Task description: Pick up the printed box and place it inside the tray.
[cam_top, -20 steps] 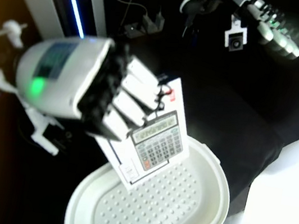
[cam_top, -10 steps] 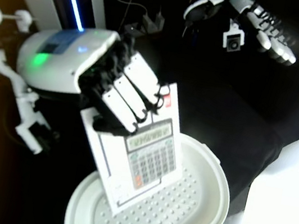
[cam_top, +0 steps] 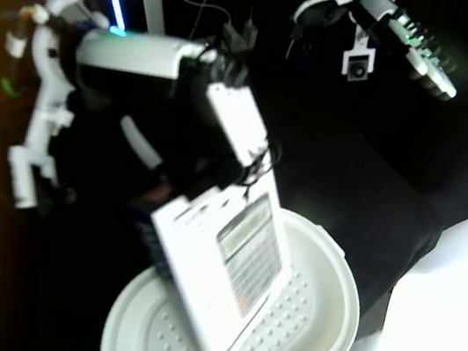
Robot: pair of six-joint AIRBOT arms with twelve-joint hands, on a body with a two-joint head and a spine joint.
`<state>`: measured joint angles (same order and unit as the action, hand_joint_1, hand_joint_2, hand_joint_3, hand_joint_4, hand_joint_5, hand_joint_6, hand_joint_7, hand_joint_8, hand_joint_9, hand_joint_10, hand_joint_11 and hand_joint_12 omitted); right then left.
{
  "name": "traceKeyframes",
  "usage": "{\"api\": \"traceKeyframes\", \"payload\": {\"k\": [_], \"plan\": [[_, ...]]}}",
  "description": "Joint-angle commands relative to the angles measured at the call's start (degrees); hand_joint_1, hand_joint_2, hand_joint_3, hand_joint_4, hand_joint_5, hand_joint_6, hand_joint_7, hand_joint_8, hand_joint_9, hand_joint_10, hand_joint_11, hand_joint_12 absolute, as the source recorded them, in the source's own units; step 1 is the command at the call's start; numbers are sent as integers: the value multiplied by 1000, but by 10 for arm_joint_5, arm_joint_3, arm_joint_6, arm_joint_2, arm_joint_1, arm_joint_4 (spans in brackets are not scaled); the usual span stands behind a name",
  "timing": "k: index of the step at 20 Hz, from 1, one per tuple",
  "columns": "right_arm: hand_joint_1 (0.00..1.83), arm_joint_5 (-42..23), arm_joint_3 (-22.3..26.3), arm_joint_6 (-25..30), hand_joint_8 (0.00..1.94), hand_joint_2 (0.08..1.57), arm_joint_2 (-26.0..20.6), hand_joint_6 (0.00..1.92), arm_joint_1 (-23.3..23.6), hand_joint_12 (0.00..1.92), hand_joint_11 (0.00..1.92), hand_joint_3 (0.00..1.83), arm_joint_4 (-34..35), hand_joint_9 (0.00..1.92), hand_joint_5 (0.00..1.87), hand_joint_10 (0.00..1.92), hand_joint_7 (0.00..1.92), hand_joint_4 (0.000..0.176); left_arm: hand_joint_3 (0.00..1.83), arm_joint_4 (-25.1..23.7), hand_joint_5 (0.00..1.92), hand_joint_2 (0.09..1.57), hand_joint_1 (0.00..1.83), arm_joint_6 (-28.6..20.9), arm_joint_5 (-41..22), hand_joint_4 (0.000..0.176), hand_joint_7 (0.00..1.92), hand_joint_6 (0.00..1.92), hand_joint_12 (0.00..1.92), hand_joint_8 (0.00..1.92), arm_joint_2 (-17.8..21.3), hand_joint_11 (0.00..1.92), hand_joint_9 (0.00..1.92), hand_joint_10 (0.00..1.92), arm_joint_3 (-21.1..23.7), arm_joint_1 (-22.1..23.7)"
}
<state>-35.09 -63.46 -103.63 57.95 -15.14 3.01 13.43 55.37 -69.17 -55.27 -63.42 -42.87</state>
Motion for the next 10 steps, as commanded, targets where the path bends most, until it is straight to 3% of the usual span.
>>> {"api": "traceKeyframes", "payload": {"k": [1, 2, 3, 4, 7, 8, 9, 10], "plan": [[1289, -65, -4, -18, 884, 1051, -4, 601, 8, 1615, 858, 2, -1, 1037, 1090, 1204, 1183, 0, 0, 8, 0, 793, 0, -7, -79, 33, 0, 0, 0, 0, 1, 0, 0, 0, 0, 2], [1282, -60, -8, -19, 935, 1070, -3, 706, 8, 1605, 881, 3, 3, 988, 1026, 1243, 1152, 0, 0, 11, 0, 786, 0, -10, -82, 32, 0, 0, 0, 0, 0, 0, 0, 0, 0, -3], [1285, -54, -14, -21, 860, 1066, 0, 750, 8, 1570, 906, 0, 9, 979, 1011, 1219, 1184, 0, 0, 14, 0, 773, 0, -17, -88, 8, 0, 0, 0, 0, 0, 0, 0, 0, 0, -11], [1288, -52, -17, -22, 776, 1055, 1, 760, 7, 1503, 880, 0, 15, 992, 1019, 1129, 1220, 0, 0, 16, 0, 774, 0, -19, -91, 1, 0, 0, 0, 0, 0, 0, 0, 0, 0, -15], [1276, -52, -26, -22, 875, 1071, 6, 795, -2, 1620, 817, 2, 33, 933, 995, 1136, 1165, 0, 0, 20, 0, 783, 0, -24, -99, 29, 0, 0, 0, 0, -2, 0, 0, 0, 0, -24], [1266, -52, -31, -22, 1139, 1109, 9, 763, -4, 1729, 822, 2, 39, 889, 971, 1335, 1044, 0, 0, 21, 0, 780, 0, -25, -100, 37, 0, 0, 0, 0, -3, 0, 0, 0, 0, -26], [1251, -52, -35, -22, 1302, 1147, 13, 862, -6, 1764, 790, 6, 45, 831, 898, 1469, 957, 0, 0, 23, 0, 781, 0, -26, -101, 38, 0, 0, 0, 0, -3, 0, 0, 0, 0, -29], [1259, -52, -39, -22, 1221, 1129, 15, 834, -8, 1681, 748, 0, 50, 834, 924, 1371, 1002, 0, 0, 24, 0, 782, 0, -27, -102, 35, 0, 0, 0, 0, -4, 0, 0, 0, 0, -31]]}}
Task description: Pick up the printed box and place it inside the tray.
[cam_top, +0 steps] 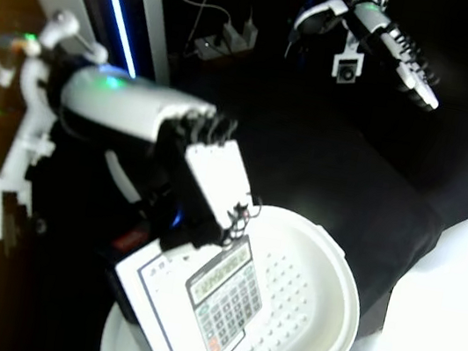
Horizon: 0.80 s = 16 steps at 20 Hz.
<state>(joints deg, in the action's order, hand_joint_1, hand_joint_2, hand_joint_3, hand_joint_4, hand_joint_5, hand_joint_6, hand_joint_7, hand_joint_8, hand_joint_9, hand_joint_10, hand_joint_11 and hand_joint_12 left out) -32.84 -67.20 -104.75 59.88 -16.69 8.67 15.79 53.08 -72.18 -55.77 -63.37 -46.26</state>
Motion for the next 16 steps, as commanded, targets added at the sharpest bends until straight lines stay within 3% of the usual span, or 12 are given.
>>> {"api": "traceKeyframes", "payload": {"k": [1, 2, 3, 4, 5, 6, 8, 12, 13, 16], "plan": [[1247, -75, -5, -10, 1131, 1124, -2, 898, 6, 1592, 720, 0, -1, 799, 912, 1207, 1022, 0, 0, 2, 0, 784, 0, -4, -73, 34, 0, 0, 0, 0, 0, 0, 0, 0, 0, 1], [1025, -75, -6, -10, 701, 1078, -1, 480, 4, 1533, 522, 0, 2, 638, 698, 1032, 786, 0, 0, 3, 0, 781, 0, -4, -73, 34, 0, 0, 0, 0, -2, 0, 0, 0, 0, 0], [943, -75, -7, -10, 388, 1049, 0, 214, 3, 1453, 410, 0, 5, 583, 582, 844, 715, 0, 0, 4, 0, 780, 0, -4, -73, 35, 0, 0, 0, 0, -3, 0, 0, 0, -1, -1], [867, -75, -7, -10, 135, 988, 1, 53, 3, 1281, 217, 0, 5, 527, 362, 579, 593, 50, 0, 4, 0, 780, 0, -4, -73, 36, 0, 0, 0, 0, -4, 0, 0, 0, -1, -2], [760, -75, -7, -10, 26, 952, 2, 10, 2, 1112, 52, 0, 5, 473, 121, 278, 388, 151, 0, 5, 0, 786, 0, -4, -73, 33, 0, 0, 0, 0, -5, 0, 0, 0, -1, -3], [713, -75, -7, -10, 4, 924, 2, 1, 1, 941, 10, 0, 5, 413, 34, 108, 282, 171, 2, 5, 0, 792, 0, -4, -73, 33, 0, 0, 0, 0, -5, 0, 0, 0, -1, -3], [686, -75, -7, -10, 1, 807, 3, 0, 1, 458, 0, 0, 5, 146, 0, 6, 54, 176, 4, 5, 0, 797, 0, -4, -72, 21, 0, 0, 0, 0, -5, 0, 0, 0, -1, -3], [563, -75, 5, -10, 0, 752, -2, 0, 1, 33, 0, 0, 5, 1, 0, 0, 0, 176, 3, 5, 0, 796, 0, -4, -69, 14, 0, 0, 0, 0, -5, 0, 0, 0, -1, -4], [645, -75, 11, -10, 0, 706, -5, 0, 1, 6, 0, 0, 4, 0, 0, 0, 0, 176, 3, 5, 0, 796, 0, -4, -68, 9, 0, 0, 0, 0, -6, 0, 0, 0, -2, -4], [498, -80, 14, 69, 0, 643, -10, 0, 1, 0, 0, 0, -43, 0, 0, 0, 0, 176, 2, 7, 0, 796, 0, -4, -69, 18, 0, 0, 0, 0, -5, 0, 0, 0, -2, -4]]}}
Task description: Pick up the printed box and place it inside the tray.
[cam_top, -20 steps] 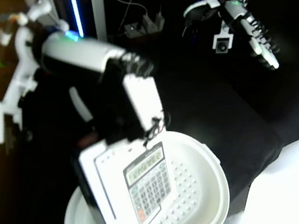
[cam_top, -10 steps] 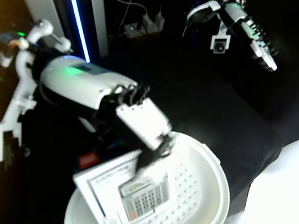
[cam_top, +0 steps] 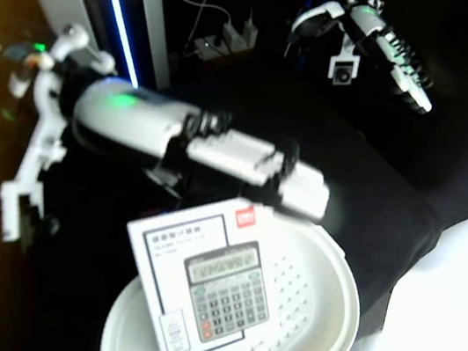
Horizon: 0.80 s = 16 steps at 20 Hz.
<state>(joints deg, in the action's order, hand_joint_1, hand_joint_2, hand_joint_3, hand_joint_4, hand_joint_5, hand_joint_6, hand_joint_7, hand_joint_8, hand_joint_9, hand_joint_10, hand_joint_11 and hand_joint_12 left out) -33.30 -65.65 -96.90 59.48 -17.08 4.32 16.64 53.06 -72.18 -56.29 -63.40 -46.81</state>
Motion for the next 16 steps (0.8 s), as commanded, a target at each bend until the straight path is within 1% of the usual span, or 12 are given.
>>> {"api": "traceKeyframes", "payload": {"k": [1, 2, 4, 5, 8, 10, 11, 12, 13, 14, 15, 16], "plan": [[490, -78, -6, 39, 0, 617, -8, 0, 5, 0, 0, 0, -18, 0, 0, 0, 0, 176, 2, -1, 0, 797, 0, -3, -69, 19, 0, 0, 0, 0, 1, 0, 0, 0, -2, 2], [549, -87, -13, 109, 0, 602, -11, 0, 5, 0, 0, 0, -43, 0, 0, 0, 0, 176, 5, 0, 0, 803, 0, -6, -69, 13, 0, 0, 0, 0, 1, 0, 0, 0, -2, 2], [607, -96, -28, 195, 0, 609, -12, 0, 5, 0, 0, 0, -76, 0, 0, 0, 0, 176, 0, 0, 0, 793, 0, -9, -68, 8, 0, 0, 0, 0, 1, 0, 0, 0, -4, 2], [556, -112, -44, 294, 0, 627, -14, 0, 5, 0, 0, 0, -108, 0, 0, 0, 0, 176, 0, 0, 0, 793, 0, -11, -68, 7, 0, 0, 0, 0, 1, 0, 0, 0, -4, 2], [664, -149, -85, 472, 0, 699, -13, 0, 5, 0, 0, 3, -154, 0, 0, 0, 0, 176, 3, 0, 0, 799, 0, -13, -69, 5, 0, 0, 0, 0, 3, 0, 0, 0, -5, 2], [623, -188, -116, 615, 0, 627, -5, 0, -2, 2, 4, 0, -186, 0, 0, 0, 0, 168, 0, 0, 0, 783, 0, -16, -77, 1, 0, 0, 0, 0, 8, 0, 0, 0, -3, 2], [606, -209, -123, 653, 0, 664, -4, 0, -9, 0, 0, 0, -190, 0, 0, 0, 0, 174, 0, 0, 0, 773, 0, -16, -78, 5, 0, 0, 0, 0, 8, 0, 0, 0, -2, 2], [563, -233, -128, 685, 0, 696, -4, 0, -19, 45, 95, 6, -190, 0, 0, 0, 0, 176, 0, 0, 0, 777, 0, -17, -80, 8, 0, 0, 0, 0, 8, 0, 0, 0, -2, 2], [583, -251, -131, 710, 0, 779, -4, 0, -28, 549, 18, 0, -190, 0, 0, 0, 0, 176, 0, 0, 0, 775, 0, -17, -82, 9, 0, 0, 0, 0, 8, 0, 0, 0, -2, 2], [572, -279, -130, 735, 0, 767, -5, 0, -38, 775, 3, 0, -190, 0, 0, 0, 0, 176, 0, 0, 0, 770, 0, -17, -88, 14, 0, 0, 0, 0, 8, 0, 0, 0, -1, 1], [537, -297, -129, 745, 0, 814, -7, 0, -47, 740, 0, 0, -189, 0, 0, 0, 0, 176, 0, 0, 0, 773, 0, -17, -93, 14, 0, 0, 0, 0, 9, 0, 0, 0, 1, -1], [486, -311, -125, 750, 0, 878, -9, 0, -55, 507, 0, 0, -187, 0, 0, 0, 0, 176, 0, 0, 0, 767, 0, -17, -98, 15, 0, 0, 0, 0, 10, 0, 0, 0, 3, -3]]}}
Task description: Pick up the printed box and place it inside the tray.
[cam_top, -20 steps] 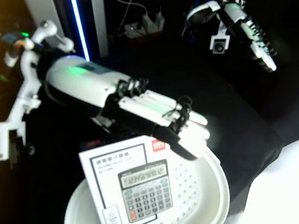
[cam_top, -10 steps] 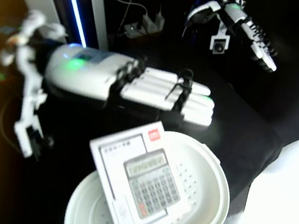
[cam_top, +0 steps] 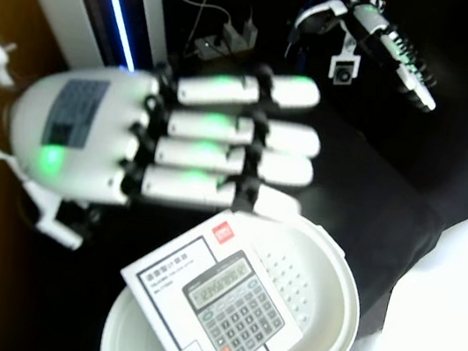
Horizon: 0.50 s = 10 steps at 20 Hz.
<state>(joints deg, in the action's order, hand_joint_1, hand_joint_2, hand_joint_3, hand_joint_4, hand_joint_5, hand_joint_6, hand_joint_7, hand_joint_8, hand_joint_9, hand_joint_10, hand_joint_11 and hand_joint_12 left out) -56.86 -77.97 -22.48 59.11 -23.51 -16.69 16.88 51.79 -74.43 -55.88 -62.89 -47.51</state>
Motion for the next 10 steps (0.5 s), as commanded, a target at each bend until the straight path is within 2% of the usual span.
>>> {"api": "traceKeyframes", "payload": {"k": [1, 2, 3, 4, 5, 6, 7, 8, 10], "plan": [[451, -101, 6, 7, 0, 860, -10, 0, -5, 543, 0, 4, 30, 0, 0, 0, 0, 176, 0, -3, 0, 765, 0, -4, -84, 9, 0, 0, 0, 0, 8, 0, 0, 0, 1, 1], [424, -120, 14, 7, 0, 845, -15, 0, -17, 714, 0, 1, 38, 0, 0, 0, 0, 176, 0, -3, 0, 761, 0, -4, -89, 13, 0, 0, 0, 0, 11, 0, 0, 0, 4, -1], [498, -137, 22, 7, 0, 957, -19, 0, -27, 837, 0, 7, 44, 0, 0, 0, 0, 176, 0, -3, 0, 771, 0, -4, -96, 25, 0, 0, 0, 0, 13, 0, 0, 0, 7, -5], [536, -153, 28, 7, 0, 981, -21, 0, -39, 857, 0, 7, 50, 0, 0, 0, 0, 176, 0, -2, 0, 770, 0, -4, -104, 35, 0, 0, 0, 0, 15, 0, 0, 0, 9, -9], [534, -162, 33, 7, 0, 952, -24, 0, -47, 691, 0, 1, 53, 0, 0, 0, 0, 176, 0, -2, 0, 765, 0, -4, -110, 35, 0, 0, 0, 0, 16, 0, 0, 0, 11, -11], [550, -169, 36, 7, 0, 954, -25, 0, -52, 254, 0, 0, 56, 0, 0, 0, 0, 176, 0, -2, 0, 762, 0, -4, -116, 43, 0, 0, 0, 0, 17, 0, 0, 0, 13, -13], [624, -181, 39, 7, 0, 911, -25, 0, -63, 446, 0, 22, 65, 0, 0, 0, 0, 176, 0, -2, 0, 751, 7, -4, -125, 46, 0, 0, 0, 0, 20, 0, 0, 0, 18, -17], [586, -193, 42, 7, 0, 881, -25, 0, -76, 295, 0, 7, 76, 0, 0, 0, 0, 176, 0, 0, 0, 733, 18, -3, -135, 70, 0, 0, 0, 0, 23, 0, 0, 0, 24, -22], [453, -206, 47, 6, 0, 854, -25, 0, -94, 261, 0, 0, 93, 0, 0, 0, 0, 176, 0, 1, 0, 725, 38, 14, -163, 105, 0, 0, 0, 0, 31, 0, 0, 0, 42, -34]]}}
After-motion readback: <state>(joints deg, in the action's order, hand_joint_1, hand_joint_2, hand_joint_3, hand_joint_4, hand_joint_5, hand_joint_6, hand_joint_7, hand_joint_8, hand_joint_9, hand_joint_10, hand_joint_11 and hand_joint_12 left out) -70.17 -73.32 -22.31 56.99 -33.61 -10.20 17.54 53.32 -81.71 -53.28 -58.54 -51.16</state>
